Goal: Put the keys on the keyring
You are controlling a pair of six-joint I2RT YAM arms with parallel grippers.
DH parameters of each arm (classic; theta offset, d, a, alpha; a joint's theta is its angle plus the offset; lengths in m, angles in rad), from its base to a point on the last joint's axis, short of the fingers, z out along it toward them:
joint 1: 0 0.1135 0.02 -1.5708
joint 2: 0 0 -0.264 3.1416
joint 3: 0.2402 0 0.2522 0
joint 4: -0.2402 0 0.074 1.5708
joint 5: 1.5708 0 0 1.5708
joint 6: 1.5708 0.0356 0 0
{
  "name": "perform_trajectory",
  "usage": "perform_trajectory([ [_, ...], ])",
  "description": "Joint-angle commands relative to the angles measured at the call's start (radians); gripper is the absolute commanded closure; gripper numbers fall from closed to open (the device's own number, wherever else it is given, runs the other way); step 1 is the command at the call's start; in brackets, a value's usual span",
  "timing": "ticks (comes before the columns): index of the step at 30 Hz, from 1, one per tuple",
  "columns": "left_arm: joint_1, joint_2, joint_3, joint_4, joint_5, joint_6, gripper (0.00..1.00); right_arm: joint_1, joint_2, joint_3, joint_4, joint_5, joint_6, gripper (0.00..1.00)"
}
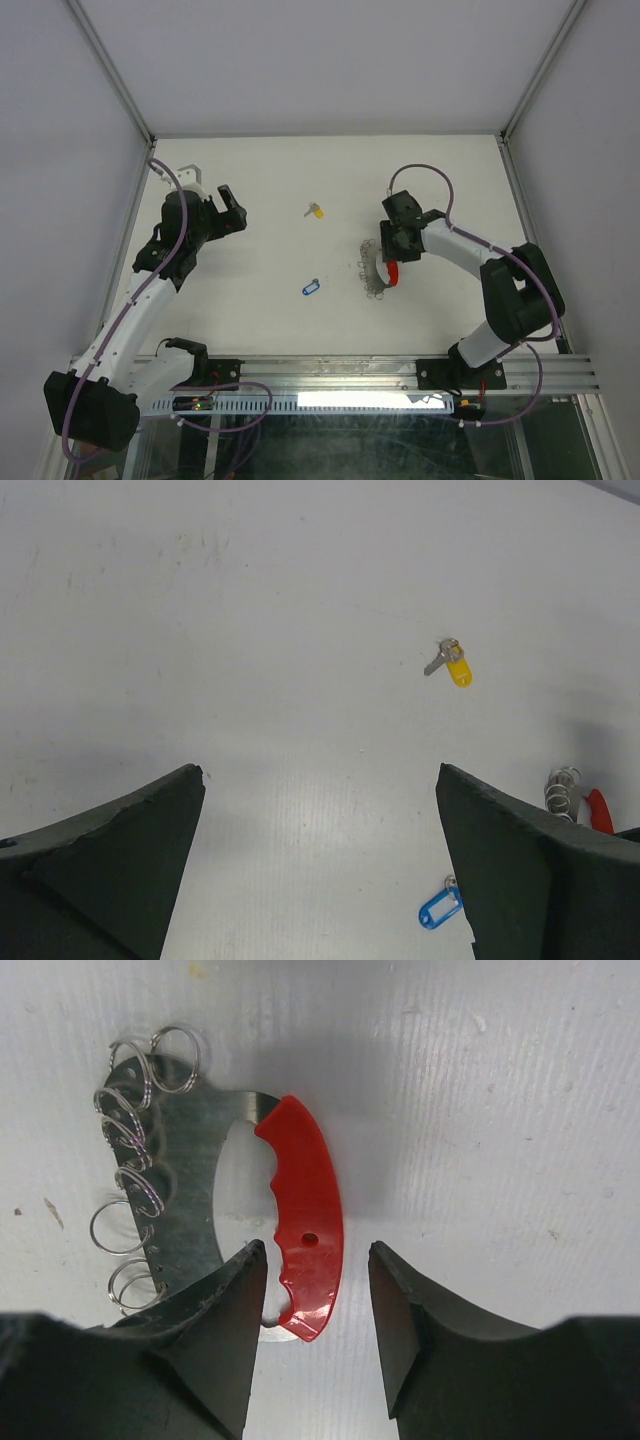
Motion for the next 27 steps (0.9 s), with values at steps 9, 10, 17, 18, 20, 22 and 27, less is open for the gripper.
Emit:
perform_trajectory([
  [9, -0.004, 0.022, -0.008, 0.05, 0.091, 0.006, 0.01, -0.006, -0.076, 0.006, 0.049, -0.015, -0.012, 0.51],
  [10, -0.004, 0.02, -0.008, 0.049, 0.088, 0.012, 0.01, -0.007, -0.087, -0.001, 0.064, -0.027, -0.008, 0.51],
  [17, -0.004, -0.006, -0.005, 0.047, 0.096, 0.065, 0.01, -0.041, -0.141, 0.009, 0.146, -0.113, 0.081, 0.51],
  [18, -0.004, -0.008, -0.006, 0.044, 0.095, 0.073, 0.01, -0.052, -0.137, 0.016, 0.156, -0.136, 0.098, 0.51],
  [20, -0.005, -0.01, -0.005, 0.036, 0.095, 0.086, 0.01, -0.078, -0.125, 0.027, 0.176, -0.208, 0.139, 0.51],
  [22, -0.005, -0.016, -0.006, 0.031, 0.092, 0.092, 0.01, -0.105, -0.108, 0.034, 0.207, -0.276, 0.181, 0.51],
  [27, -0.005, -0.028, -0.007, 0.03, 0.09, 0.097, 0.01, -0.158, -0.053, 0.034, 0.287, -0.379, 0.309, 0.51],
])
